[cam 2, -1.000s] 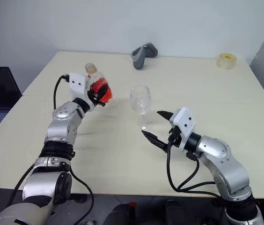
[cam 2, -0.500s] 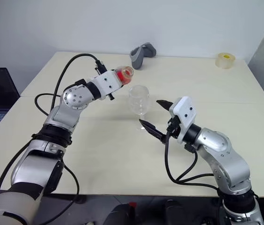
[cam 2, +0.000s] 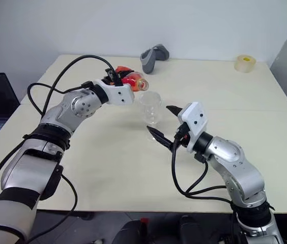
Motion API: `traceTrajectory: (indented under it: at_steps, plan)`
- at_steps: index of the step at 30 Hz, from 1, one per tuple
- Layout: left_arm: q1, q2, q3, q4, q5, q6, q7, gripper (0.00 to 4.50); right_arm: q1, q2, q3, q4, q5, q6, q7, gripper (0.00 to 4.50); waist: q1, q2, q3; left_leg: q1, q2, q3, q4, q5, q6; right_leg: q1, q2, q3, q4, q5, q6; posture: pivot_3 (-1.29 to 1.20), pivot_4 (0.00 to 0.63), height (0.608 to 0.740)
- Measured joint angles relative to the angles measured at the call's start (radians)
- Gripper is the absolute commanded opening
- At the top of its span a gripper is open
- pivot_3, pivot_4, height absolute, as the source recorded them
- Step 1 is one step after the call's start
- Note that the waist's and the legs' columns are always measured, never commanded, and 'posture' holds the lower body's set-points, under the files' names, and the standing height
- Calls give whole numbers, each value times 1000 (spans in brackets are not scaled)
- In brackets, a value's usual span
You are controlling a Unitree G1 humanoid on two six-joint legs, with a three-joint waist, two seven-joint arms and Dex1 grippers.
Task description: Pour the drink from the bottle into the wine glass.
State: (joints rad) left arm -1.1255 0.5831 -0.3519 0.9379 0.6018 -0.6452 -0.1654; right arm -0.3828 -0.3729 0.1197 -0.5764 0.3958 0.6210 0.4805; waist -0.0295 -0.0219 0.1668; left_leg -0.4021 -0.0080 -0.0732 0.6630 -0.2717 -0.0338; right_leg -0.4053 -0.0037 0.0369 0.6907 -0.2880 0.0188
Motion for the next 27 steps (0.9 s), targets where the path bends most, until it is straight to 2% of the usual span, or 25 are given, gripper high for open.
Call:
traceTrajectory:
  at_steps: [14,27]
  plan:
    - [-67,26,-43,58,123,-61,157,1158,-1,0,1,5,0,0,-1,4500,0,0,0,0,0,1,1,0,0,-1,0,0,2,0,0,0,150,740]
    - [-104,32,-63,83,160,-68,204,1158,-1,0,2,6,0,0,-1,4500,0,0,0,1,0,2,1,0,0,-1,0,-1,3,0,0,0,150,740]
